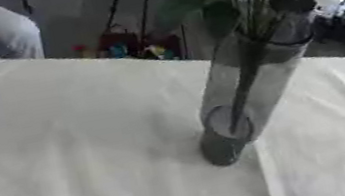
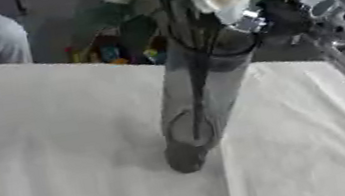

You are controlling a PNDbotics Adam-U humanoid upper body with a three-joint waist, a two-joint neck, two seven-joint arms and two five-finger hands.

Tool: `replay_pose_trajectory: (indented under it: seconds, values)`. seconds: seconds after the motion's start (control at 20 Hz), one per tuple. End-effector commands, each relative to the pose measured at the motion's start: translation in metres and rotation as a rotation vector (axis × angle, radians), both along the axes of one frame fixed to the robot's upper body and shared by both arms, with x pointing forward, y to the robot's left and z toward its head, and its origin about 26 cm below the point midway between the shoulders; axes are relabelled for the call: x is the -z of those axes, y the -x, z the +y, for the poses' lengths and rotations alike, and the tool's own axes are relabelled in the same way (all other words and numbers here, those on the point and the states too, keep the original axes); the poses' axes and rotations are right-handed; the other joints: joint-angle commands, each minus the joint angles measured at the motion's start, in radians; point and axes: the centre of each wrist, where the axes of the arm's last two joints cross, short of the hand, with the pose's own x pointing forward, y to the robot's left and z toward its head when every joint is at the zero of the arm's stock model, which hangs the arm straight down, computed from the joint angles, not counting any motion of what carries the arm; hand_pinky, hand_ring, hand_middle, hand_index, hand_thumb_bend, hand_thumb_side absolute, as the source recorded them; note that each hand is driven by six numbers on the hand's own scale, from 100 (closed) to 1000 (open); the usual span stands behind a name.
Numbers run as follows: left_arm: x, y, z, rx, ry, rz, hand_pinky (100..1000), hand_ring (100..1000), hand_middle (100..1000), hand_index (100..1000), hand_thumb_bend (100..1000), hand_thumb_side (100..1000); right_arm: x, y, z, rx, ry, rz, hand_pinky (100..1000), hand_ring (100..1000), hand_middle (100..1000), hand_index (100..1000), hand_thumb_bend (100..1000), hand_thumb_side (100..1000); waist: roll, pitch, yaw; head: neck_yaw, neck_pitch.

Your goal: Arrange flowers into the vase.

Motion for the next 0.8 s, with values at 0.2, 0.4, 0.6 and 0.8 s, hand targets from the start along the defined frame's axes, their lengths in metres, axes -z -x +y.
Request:
replay_pose_trajectory:
  seconds: [0.2, 0.4, 0.6, 0.8]
  values:
    - [-0.005, 0.003, 0.0, 0.005, -0.005, -0.021, 539, 642, 670, 829, 100, 1000, -0.014, 0.007, -0.013, 0.072, 0.105, 0.024, 1000, 1000, 784, 1000, 766, 999, 0.011, -0.023, -0.003, -0.003, -0.01]
    - [-0.005, 0.003, 0.0, 0.004, -0.005, -0.021, 539, 643, 671, 829, 100, 1000, -0.018, 0.009, -0.017, 0.071, 0.111, 0.039, 1000, 1000, 791, 1000, 779, 980, 0.013, -0.022, -0.005, -0.003, -0.008]
    - [-0.005, 0.003, 0.0, 0.004, -0.005, -0.021, 539, 643, 671, 829, 100, 1000, -0.02, 0.011, -0.021, 0.083, 0.125, 0.054, 1000, 1000, 800, 1000, 794, 952, 0.014, -0.023, -0.007, -0.003, -0.008]
    - [-0.005, 0.003, 0.001, 0.003, -0.005, -0.02, 540, 644, 671, 829, 100, 1000, -0.023, 0.012, -0.025, 0.1, 0.127, 0.062, 1000, 1000, 804, 1000, 805, 934, 0.015, -0.024, -0.009, -0.004, -0.007]
